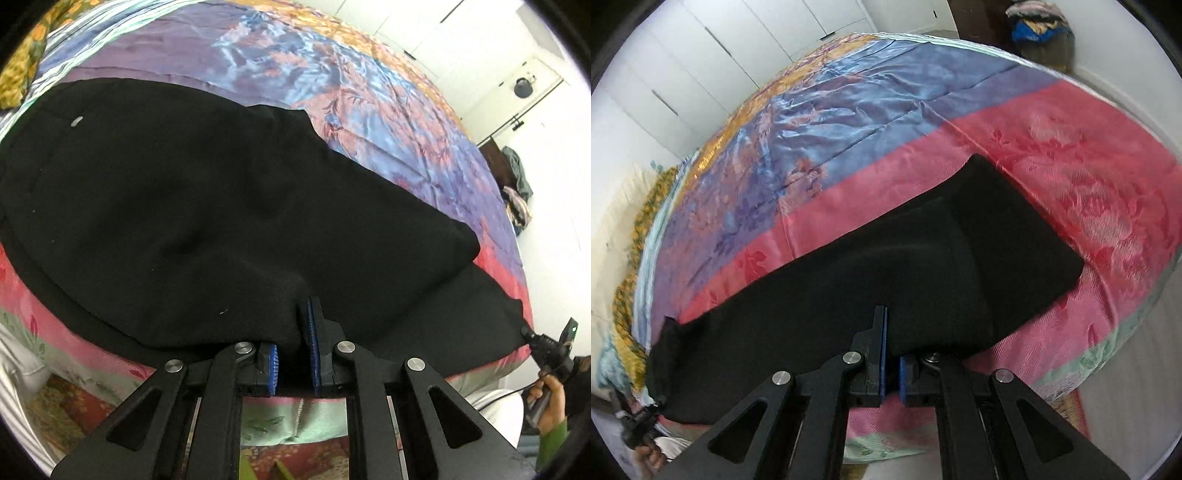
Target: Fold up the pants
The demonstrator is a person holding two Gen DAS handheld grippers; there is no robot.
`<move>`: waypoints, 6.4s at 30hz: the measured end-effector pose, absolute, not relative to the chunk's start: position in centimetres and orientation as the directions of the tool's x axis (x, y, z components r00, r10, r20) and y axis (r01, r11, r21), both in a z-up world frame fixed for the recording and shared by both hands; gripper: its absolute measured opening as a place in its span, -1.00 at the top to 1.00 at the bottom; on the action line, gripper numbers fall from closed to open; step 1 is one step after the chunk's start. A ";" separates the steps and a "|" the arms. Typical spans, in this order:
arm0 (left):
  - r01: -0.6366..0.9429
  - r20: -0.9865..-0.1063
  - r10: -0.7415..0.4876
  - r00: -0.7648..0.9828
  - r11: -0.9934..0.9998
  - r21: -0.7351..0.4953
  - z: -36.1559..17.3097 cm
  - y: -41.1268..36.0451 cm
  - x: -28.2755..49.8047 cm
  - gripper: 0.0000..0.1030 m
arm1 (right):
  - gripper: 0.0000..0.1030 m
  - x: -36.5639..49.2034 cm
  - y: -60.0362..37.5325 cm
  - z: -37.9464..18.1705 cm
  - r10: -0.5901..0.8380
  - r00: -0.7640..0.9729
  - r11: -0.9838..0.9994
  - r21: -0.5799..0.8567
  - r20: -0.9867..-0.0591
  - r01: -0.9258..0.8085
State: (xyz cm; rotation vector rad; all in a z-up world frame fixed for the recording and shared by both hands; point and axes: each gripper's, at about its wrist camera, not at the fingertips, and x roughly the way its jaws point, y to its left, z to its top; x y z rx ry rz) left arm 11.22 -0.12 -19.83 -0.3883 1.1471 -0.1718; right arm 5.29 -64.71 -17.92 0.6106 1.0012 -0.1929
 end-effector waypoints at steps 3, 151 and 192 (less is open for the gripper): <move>-0.052 -0.856 -0.319 0.407 0.927 -0.370 -20.0 -0.6 11.1 0.75 | 0.09 4.7 -65.7 -17.9 0.135 0.566 0.787 0.436 -0.813 0.437; 0.241 -0.885 -0.244 0.397 0.958 -0.156 -19.6 -5.2 11.0 0.48 | -0.96 9.8 -33.7 -22.6 0.324 0.493 0.929 0.369 -0.807 -0.008; 0.224 -0.811 -0.357 0.463 0.933 -0.283 -16.1 -2.0 10.5 -0.71 | -0.89 7.1 -32.0 -18.5 0.277 0.654 0.942 0.333 -0.704 -0.041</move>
